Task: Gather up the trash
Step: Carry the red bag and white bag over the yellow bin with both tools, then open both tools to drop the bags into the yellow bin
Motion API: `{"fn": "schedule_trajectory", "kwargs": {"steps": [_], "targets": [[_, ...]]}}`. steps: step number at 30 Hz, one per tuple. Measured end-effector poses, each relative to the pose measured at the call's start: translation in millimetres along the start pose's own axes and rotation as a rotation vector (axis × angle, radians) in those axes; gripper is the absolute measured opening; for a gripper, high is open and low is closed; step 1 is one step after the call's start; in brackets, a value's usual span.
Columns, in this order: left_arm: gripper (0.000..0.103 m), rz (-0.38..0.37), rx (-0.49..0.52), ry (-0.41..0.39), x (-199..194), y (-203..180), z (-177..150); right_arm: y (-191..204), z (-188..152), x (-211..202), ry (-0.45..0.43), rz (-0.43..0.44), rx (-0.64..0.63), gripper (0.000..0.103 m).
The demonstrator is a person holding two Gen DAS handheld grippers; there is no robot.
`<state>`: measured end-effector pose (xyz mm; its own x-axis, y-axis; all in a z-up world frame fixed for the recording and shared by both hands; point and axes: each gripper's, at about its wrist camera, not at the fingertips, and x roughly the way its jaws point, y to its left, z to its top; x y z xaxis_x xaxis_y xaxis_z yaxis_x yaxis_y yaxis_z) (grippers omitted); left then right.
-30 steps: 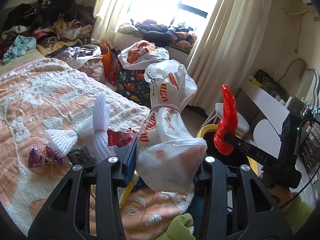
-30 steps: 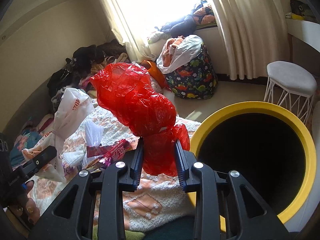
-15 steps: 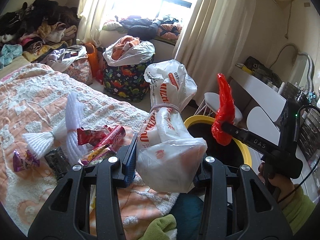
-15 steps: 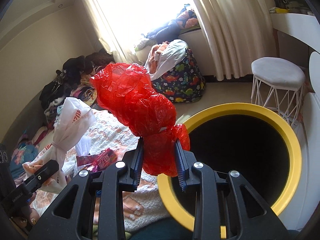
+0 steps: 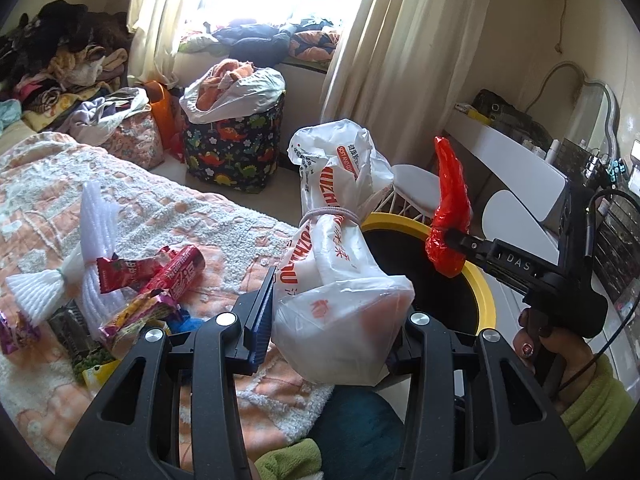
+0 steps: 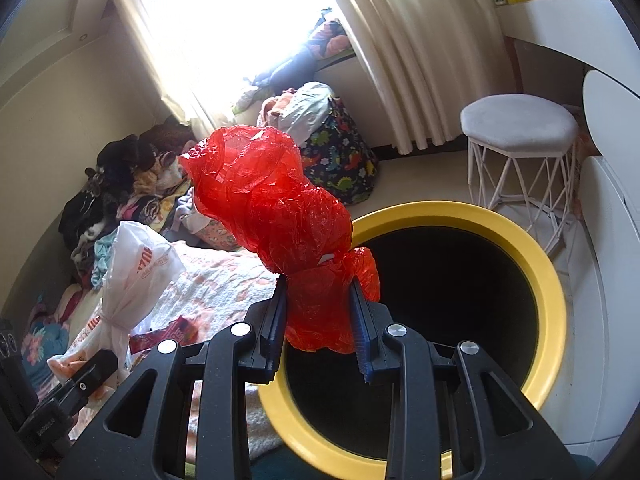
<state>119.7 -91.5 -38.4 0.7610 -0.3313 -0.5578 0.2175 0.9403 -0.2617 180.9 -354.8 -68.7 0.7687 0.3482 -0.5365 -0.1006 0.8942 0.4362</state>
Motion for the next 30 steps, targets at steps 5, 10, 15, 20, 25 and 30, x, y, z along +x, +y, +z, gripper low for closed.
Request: {"fn": "schedule_trajectory", "kwargs": {"steps": [5,10,15,20,25,30], "targets": [[0.035,-0.013,0.008,0.016,15.9,-10.0,5.3,-18.0,3.2,0.3,0.008,-0.026,0.051,0.028],[0.035,-0.023,0.015,0.040,34.1,-21.1,7.8,-35.4,4.4,2.2,0.026,-0.048,0.102,0.028],[0.035,-0.029,0.026,0.081,55.7,-33.6,8.0,-49.3,2.4,5.5,0.058,-0.064,0.146,0.029],[0.036,-0.046,0.040,0.115,74.7,-46.6,7.4,-60.7,1.2,5.8,0.066,-0.055,0.196,0.033],[0.083,-0.048,0.035,0.088,82.2,-47.5,6.4,-64.3,0.7,2.8,0.038,-0.072,0.227,0.061],[0.092,-0.035,0.023,0.029,66.0,-39.1,4.6,-57.0,1.4,0.2,-0.014,-0.093,0.182,0.076]]}}
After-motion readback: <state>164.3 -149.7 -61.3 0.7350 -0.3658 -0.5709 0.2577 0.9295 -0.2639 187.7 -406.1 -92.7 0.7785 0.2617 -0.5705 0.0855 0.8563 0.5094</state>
